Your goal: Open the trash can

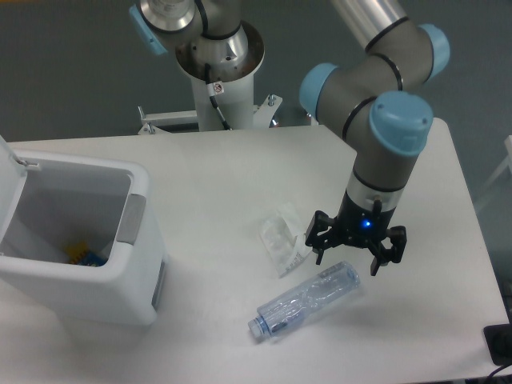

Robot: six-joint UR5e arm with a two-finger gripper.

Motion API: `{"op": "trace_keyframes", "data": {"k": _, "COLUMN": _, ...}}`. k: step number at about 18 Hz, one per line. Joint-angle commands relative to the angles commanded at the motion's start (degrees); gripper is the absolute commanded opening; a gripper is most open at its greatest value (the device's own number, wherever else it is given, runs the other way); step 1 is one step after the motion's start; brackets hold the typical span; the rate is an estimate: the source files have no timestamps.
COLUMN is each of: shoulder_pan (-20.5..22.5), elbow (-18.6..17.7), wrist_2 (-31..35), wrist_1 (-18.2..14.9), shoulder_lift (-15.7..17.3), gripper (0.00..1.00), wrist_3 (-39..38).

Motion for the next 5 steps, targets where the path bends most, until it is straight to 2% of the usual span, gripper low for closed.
{"op": "trace_keyframes", "data": {"k": 5, "shoulder_pan": 0.18, "elbow": -0.70, "wrist_2": 5.89, "wrist_1": 0.35, "shoulder_lift": -1.85, "gripper": 1.00, "wrist_3": 11.34}}
